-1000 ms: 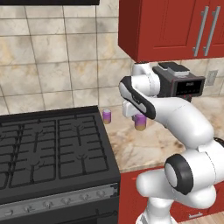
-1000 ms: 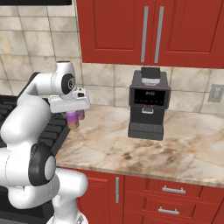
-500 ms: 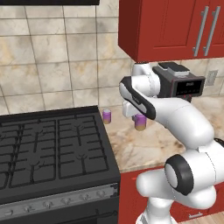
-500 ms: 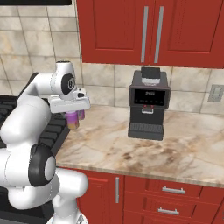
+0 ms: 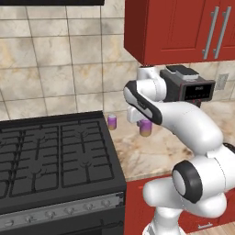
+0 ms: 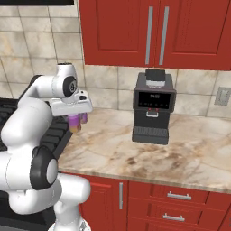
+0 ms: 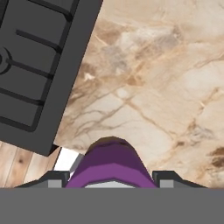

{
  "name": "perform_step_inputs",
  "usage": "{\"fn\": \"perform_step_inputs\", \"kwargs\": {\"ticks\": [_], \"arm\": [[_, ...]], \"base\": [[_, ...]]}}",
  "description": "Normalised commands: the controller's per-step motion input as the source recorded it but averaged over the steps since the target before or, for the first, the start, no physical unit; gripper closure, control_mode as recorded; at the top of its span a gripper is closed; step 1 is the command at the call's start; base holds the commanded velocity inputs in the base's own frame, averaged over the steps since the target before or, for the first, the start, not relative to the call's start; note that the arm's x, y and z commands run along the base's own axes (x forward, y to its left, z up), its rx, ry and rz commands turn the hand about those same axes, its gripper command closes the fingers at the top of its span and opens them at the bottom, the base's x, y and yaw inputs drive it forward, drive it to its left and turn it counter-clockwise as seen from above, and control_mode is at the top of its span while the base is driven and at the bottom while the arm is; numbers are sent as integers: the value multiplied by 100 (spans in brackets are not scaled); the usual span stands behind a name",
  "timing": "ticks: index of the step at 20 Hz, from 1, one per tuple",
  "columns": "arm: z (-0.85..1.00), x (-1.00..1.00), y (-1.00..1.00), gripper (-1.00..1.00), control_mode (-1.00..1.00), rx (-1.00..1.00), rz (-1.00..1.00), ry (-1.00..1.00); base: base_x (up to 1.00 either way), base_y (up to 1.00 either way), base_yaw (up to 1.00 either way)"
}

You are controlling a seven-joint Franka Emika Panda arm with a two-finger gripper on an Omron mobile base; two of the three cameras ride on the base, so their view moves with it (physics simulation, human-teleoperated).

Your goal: Four empty soda cans are scattered around the kitchen. Gather all the cans and cluster them next to the stove for recycling.

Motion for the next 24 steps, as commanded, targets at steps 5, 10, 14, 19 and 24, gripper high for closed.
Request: {"fn": "perform_step_inputs", "kwargs": {"ticks": [5, 10, 14, 19, 24], "arm": [[-13, 16, 22, 100, -100, 3, 0, 0], [-19, 20, 26, 100, -100, 7, 0, 0], [-14, 24, 20, 100, -100, 3, 0, -2], [-17, 31, 12, 100, -100, 0, -2, -3], [-19, 38, 6, 100, -100, 0, -3, 0]], "base": [[0, 0, 0], [0, 0, 0], [0, 0, 0], [0, 0, 0], [0, 0, 0]]}}
